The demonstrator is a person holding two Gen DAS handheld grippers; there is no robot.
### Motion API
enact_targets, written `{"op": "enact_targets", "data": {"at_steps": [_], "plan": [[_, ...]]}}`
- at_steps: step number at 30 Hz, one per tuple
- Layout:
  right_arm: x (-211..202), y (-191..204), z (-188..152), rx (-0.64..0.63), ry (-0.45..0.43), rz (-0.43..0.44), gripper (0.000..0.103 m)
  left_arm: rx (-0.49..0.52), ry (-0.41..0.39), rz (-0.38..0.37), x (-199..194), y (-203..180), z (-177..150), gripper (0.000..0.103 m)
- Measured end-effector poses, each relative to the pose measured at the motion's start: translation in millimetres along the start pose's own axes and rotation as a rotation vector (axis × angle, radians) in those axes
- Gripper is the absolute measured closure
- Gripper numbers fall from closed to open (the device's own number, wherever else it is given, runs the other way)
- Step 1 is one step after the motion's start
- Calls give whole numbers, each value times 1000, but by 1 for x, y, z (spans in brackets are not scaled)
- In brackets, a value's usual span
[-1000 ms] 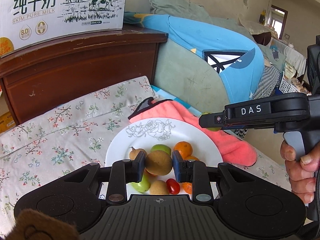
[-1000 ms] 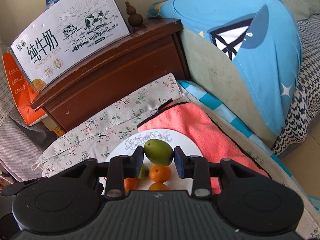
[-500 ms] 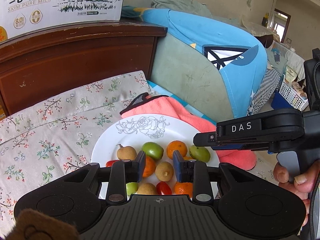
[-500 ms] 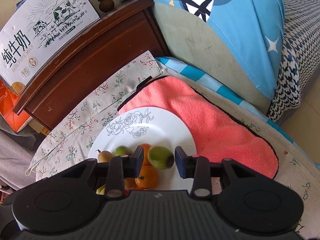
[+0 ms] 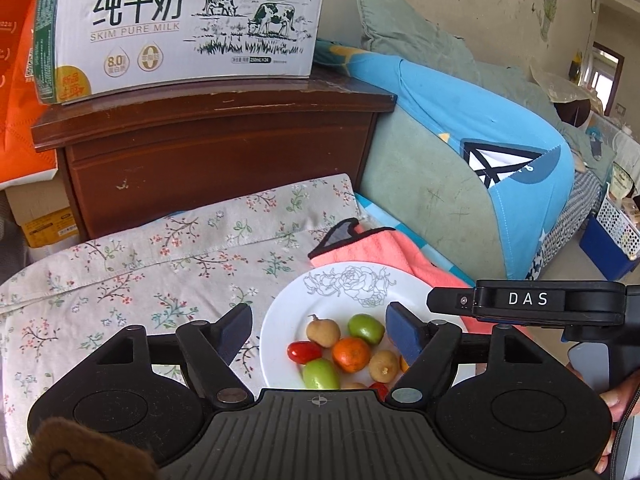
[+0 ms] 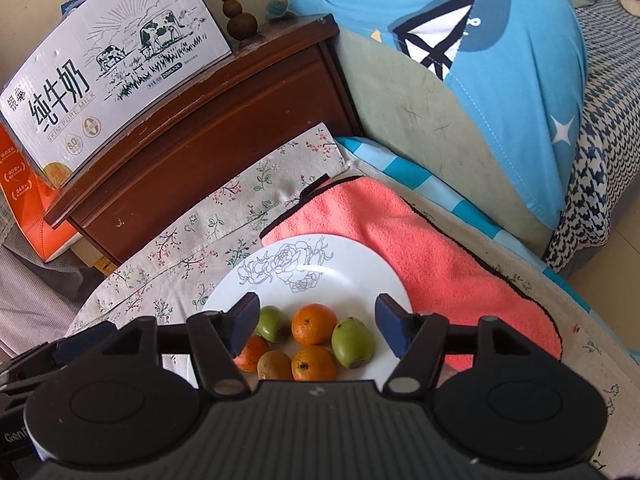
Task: Organize fruits
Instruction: 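Open both tools and withdraw them from the plate back to the fruit row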
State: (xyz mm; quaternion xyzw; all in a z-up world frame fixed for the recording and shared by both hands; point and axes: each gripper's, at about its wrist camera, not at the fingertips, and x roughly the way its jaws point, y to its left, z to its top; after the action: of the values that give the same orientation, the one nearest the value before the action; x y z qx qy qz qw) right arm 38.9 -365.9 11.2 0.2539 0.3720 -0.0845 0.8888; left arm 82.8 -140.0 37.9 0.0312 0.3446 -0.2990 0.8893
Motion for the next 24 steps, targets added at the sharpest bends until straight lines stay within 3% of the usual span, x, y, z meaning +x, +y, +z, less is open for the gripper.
{"op": "enact_targets", "data": {"at_steps": [10, 24], "plan": [[-20, 27, -11, -93, -61, 55, 28, 15, -7, 86, -39, 35, 0, 22], [-29, 85, -61, -301, 29, 185, 25, -64, 98, 195, -55, 100, -22, 22]]}}
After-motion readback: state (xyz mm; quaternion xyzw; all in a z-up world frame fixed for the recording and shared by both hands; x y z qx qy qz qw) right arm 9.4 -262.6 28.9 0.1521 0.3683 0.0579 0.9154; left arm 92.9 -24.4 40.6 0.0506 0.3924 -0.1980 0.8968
